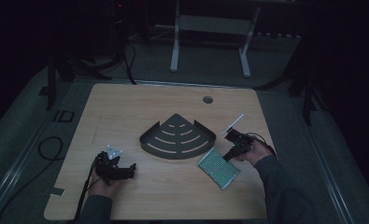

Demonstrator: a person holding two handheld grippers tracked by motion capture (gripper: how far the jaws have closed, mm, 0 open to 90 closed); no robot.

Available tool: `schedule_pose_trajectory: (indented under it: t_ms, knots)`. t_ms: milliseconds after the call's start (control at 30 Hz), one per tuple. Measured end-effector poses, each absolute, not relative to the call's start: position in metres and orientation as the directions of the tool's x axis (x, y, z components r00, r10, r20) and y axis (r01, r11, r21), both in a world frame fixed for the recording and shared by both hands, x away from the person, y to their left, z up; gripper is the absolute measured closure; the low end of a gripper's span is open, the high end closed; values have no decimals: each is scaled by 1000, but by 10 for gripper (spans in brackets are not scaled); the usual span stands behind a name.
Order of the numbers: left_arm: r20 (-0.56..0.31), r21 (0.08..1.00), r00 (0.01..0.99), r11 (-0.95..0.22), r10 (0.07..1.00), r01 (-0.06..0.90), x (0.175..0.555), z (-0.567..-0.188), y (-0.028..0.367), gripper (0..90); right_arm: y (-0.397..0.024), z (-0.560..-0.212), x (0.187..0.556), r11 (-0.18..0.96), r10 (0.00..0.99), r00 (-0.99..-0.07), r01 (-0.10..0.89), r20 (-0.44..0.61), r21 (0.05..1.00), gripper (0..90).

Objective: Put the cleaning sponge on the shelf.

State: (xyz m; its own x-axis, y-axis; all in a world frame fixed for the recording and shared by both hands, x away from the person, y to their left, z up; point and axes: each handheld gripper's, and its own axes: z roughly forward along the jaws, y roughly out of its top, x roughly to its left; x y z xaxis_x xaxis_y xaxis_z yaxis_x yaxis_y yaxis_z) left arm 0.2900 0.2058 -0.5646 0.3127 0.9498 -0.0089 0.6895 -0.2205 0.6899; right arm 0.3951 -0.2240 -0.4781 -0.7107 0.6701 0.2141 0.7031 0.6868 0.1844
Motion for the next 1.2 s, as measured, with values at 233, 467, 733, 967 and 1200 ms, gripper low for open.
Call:
schedule_pose_trajectory:
  t_ms: [233, 467, 733, 967, 1200]
  knots:
    - [-9, 690, 313, -221, 950, 690, 290, -565, 206, 22, -226, -471, 395, 686, 670, -713, 701, 206, 195, 899]
    - [-9, 690, 313, -220, 950, 690, 290, -565, 206, 22, -227, -464, 395, 692, 665, -721, 692, 193, 206, 900]
    - [-9, 690, 312, -220, 950, 690, 290, -565, 206, 22, -229, -452, 395, 690, 669, -724, 690, 170, 220, 900]
    - [-9, 690, 312, -220, 950, 690, 290, -565, 206, 22, -232, -443, 394, 692, 672, -727, 685, 144, 229, 900]
    - [-9, 690, 312, -220, 950, 690, 290, -565, 206, 22, -233, -435, 395, 689, 673, -728, 682, 132, 244, 900]
